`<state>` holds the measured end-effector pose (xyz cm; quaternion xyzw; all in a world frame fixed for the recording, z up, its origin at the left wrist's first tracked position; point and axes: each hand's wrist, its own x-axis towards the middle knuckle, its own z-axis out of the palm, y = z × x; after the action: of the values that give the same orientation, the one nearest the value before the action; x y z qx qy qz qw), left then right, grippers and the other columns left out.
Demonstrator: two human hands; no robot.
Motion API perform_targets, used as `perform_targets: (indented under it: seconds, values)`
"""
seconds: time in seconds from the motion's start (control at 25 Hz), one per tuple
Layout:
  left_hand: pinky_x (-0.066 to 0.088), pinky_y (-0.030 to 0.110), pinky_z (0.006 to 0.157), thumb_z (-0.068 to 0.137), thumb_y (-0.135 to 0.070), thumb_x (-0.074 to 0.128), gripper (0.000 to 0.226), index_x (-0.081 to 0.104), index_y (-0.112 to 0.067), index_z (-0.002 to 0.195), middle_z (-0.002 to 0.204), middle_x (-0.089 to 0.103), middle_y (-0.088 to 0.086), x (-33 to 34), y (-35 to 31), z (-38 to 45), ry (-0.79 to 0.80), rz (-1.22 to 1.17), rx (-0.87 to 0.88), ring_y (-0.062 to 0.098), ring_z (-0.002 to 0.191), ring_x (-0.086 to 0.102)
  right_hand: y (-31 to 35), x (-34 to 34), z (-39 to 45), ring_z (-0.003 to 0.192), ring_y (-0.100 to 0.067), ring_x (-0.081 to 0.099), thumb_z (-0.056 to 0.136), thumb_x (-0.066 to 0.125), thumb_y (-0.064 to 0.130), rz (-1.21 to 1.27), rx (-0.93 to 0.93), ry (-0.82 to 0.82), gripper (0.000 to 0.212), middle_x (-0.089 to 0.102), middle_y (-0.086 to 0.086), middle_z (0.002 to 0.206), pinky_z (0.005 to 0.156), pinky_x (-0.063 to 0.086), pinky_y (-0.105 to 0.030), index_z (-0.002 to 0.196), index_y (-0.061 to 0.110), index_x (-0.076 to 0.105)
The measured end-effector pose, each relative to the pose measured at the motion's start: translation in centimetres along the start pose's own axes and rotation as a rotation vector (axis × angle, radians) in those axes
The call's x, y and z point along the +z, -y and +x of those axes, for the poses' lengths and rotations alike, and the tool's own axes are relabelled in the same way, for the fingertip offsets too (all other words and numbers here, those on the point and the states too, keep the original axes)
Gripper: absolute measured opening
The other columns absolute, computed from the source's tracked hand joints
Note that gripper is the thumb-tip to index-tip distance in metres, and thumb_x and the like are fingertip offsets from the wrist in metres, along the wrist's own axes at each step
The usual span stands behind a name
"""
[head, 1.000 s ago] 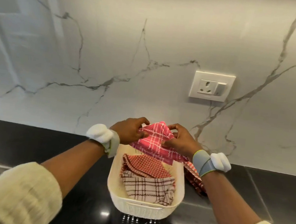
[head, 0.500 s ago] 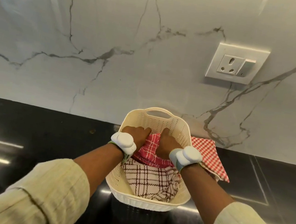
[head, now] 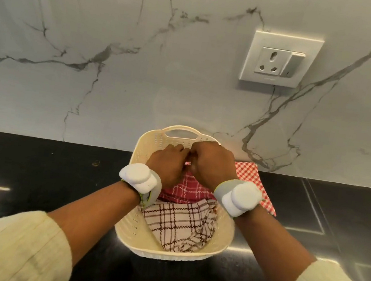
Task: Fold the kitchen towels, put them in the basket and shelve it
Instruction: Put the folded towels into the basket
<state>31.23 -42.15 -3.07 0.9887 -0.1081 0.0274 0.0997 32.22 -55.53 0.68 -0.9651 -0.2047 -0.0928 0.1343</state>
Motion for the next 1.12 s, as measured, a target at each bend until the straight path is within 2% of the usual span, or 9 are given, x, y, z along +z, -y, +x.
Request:
perform_targets:
  seconds: [0.16, 0.28, 0.32, 0.4, 0.48, 0.64, 0.8, 0.96, 1.12]
  values:
    - [0.045, 0.041, 0.092, 0.098, -0.039, 0.045, 0.034, 0.052, -0.02, 0.125, 0.124, 0.051, 0.004, 1.6, -1.6, 0.3, 0.101, -0.124, -0.008, 0.025, 0.115, 0.047, -5.9, -1.3, -1.6, 0.076, -0.018, 0.062, 0.083, 0.063, 0.03, 0.315, 0.259, -0.204, 0.01, 0.069, 0.004, 0.08, 0.068, 0.048, -0.027, 0.086, 0.023, 0.068]
    - [0.042, 0.043, 0.099, 0.099, -0.04, 0.041, 0.043, 0.045, -0.023, 0.138, 0.135, 0.048, 0.006, 4.4, -2.2, 0.1, 0.288, -0.056, 0.078, 0.029, 0.122, 0.046, -12.1, 1.0, -4.1, 0.083, -0.024, 0.065, 0.081, 0.066, 0.028, 0.343, 0.534, -0.268, 0.01, 0.07, -0.002, 0.083, 0.073, 0.052, -0.032, 0.087, 0.021, 0.069]
    - [0.041, 0.045, 0.102, 0.1, -0.04, 0.039, 0.046, 0.04, -0.024, 0.143, 0.142, 0.044, 0.006, 5.1, -2.3, -0.1, 0.328, 0.008, 0.106, 0.03, 0.128, 0.042, -13.8, 2.2, -4.7, 0.091, -0.027, 0.064, 0.081, 0.067, 0.03, 0.294, 0.6, -0.22, 0.017, 0.069, -0.007, 0.092, 0.079, 0.052, -0.034, 0.094, 0.019, 0.069]
    - [0.036, 0.05, 0.107, 0.102, -0.038, 0.034, 0.051, 0.025, -0.027, 0.151, 0.157, 0.026, 0.003, 5.5, -2.0, -0.6, 0.365, 0.095, 0.109, 0.03, 0.14, 0.028, -15.8, 4.2, -4.8, 0.11, -0.034, 0.058, 0.08, 0.068, 0.04, 0.214, 0.657, 0.0, 0.046, 0.061, -0.015, 0.117, 0.092, 0.047, -0.038, 0.115, 0.012, 0.063]
    - [0.033, 0.054, 0.11, 0.102, -0.034, 0.033, 0.055, 0.012, -0.03, 0.153, 0.162, 0.01, -0.001, 5.3, -1.9, -0.7, 0.405, 0.135, 0.089, 0.029, 0.146, 0.016, -16.2, 5.1, -4.0, 0.117, -0.036, 0.054, 0.079, 0.067, 0.053, 0.257, 0.704, 0.15, 0.064, 0.056, -0.018, 0.128, 0.097, 0.045, -0.04, 0.123, 0.007, 0.059]
    - [0.032, 0.053, 0.111, 0.103, -0.034, 0.031, 0.057, 0.004, -0.032, 0.154, 0.162, 0.001, -0.003, 5.0, -2.4, -0.8, 0.452, 0.161, 0.08, 0.028, 0.148, 0.009, -16.0, 5.1, -2.9, 0.111, -0.033, 0.06, 0.076, 0.072, 0.05, 0.415, 0.745, 0.143, 0.062, 0.064, -0.013, 0.123, 0.091, 0.047, -0.036, 0.119, 0.006, 0.063]
    - [0.034, 0.053, 0.11, 0.103, -0.035, 0.029, 0.056, 0.005, -0.033, 0.154, 0.162, 0.002, -0.004, 5.2, -2.1, -0.7, 0.457, 0.155, 0.082, 0.028, 0.148, 0.007, -15.3, 5.2, -2.9, 0.112, -0.031, 0.058, 0.071, 0.081, 0.031, 0.428, 0.722, -0.062, 0.058, 0.062, -0.011, 0.123, 0.093, 0.049, -0.04, 0.12, 0.009, 0.059]
    - [0.033, 0.052, 0.11, 0.104, -0.037, 0.026, 0.052, 0.009, -0.032, 0.154, 0.162, 0.005, -0.004, 4.9, -2.1, -0.8, 0.446, 0.15, 0.092, 0.027, 0.148, 0.009, -14.1, 5.0, -3.1, 0.097, -0.025, 0.056, 0.073, 0.076, 0.012, 0.586, 0.663, -0.19, 0.032, 0.057, -0.004, 0.098, 0.078, 0.047, -0.035, 0.092, 0.014, 0.051]
    - [0.028, 0.045, 0.115, 0.102, -0.031, 0.038, 0.051, 0.025, -0.027, 0.151, 0.16, 0.019, 0.0, 3.9, -2.0, -0.6, 0.469, -0.038, 0.073, 0.027, 0.146, 0.02, -12.4, 2.6, -3.7, 0.086, -0.017, 0.057, 0.076, 0.075, 0.009, 0.684, 0.582, -0.326, 0.032, 0.057, 0.001, 0.09, 0.077, 0.051, -0.034, 0.092, 0.015, 0.048]
